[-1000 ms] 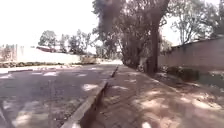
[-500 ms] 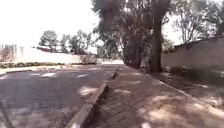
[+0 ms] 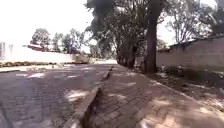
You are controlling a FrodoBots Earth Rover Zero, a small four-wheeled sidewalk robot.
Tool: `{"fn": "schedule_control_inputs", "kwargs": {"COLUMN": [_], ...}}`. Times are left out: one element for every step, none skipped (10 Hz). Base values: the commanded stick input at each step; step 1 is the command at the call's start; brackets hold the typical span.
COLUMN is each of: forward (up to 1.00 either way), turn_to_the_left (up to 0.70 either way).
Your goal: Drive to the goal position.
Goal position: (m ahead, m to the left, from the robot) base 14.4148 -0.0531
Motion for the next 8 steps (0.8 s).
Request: {"fn": "schedule_control_inputs", "kwargs": {"forward": [0.7, 0.7, 0.7, 0.7, 0.7, 0.7, 0.7, 0.7], "turn_to_the_left": [-0.3, 0.0, 0.0, 0.0, 0.0, -0.35, -0.35, 0.0]}}
